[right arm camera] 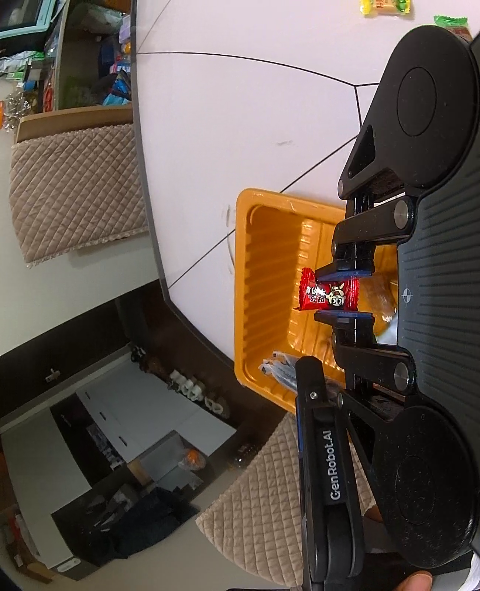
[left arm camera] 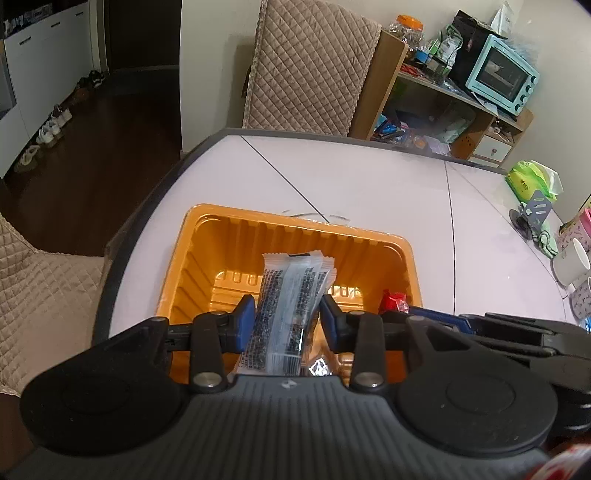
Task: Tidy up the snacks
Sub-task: 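Open the left tool to drop the stick packet while the right tool releases the red candy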
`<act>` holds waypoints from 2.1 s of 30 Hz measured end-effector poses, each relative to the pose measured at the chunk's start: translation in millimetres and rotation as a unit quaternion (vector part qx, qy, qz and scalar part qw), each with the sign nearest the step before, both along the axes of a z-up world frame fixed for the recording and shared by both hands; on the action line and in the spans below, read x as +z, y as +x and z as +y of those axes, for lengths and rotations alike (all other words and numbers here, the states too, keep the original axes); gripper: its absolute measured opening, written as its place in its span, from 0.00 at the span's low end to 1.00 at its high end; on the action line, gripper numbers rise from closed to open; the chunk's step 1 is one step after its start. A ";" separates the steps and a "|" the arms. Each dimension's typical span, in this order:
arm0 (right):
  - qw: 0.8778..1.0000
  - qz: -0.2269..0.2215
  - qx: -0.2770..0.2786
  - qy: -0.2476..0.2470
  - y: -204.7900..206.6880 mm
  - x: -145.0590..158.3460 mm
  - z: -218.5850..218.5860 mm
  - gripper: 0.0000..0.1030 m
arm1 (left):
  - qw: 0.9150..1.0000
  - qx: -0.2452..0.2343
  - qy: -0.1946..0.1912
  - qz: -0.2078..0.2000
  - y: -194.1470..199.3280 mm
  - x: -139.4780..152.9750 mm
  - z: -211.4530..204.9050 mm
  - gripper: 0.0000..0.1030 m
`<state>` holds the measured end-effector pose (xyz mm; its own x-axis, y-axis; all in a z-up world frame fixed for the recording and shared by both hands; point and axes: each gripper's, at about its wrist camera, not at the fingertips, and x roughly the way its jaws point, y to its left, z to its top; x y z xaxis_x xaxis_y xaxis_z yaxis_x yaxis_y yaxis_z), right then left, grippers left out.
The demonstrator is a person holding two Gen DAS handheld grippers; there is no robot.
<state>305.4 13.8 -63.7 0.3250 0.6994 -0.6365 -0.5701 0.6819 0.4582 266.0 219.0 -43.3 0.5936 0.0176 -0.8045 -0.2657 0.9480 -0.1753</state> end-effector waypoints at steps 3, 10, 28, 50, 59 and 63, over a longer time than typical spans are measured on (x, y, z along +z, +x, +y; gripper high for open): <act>1.000 0.002 -0.002 -0.002 3.2 -2.3 0.0 0.16 | 1.000 -0.001 0.000 0.007 7.5 -5.5 0.1 0.34; 1.000 0.005 -0.005 0.000 8.1 -4.4 -0.9 0.16 | 1.000 0.001 -0.001 0.021 19.3 -14.7 1.1 0.34; 1.000 0.005 0.005 0.004 10.6 -4.3 3.8 0.16 | 0.999 0.015 0.010 0.031 0.5 -9.6 14.2 0.40; 0.999 -0.007 -0.009 0.049 15.9 7.8 -4.1 0.52 | 0.999 0.021 0.015 0.027 -24.3 -1.0 4.5 0.57; 0.999 -0.015 -0.006 0.031 -11.0 13.8 -31.5 0.53 | 0.999 0.023 0.036 0.023 -53.8 14.4 -8.5 0.68; 0.999 -0.024 0.002 0.026 -28.4 19.8 -40.4 0.53 | 0.998 0.031 0.041 0.019 -67.9 23.2 -13.2 0.69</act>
<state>277.1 -26.6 -43.8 0.3517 0.7325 -0.5829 -0.5947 0.6557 0.4651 198.2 205.9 -20.1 0.5584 0.1203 -0.8208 -0.3293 0.9403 -0.0862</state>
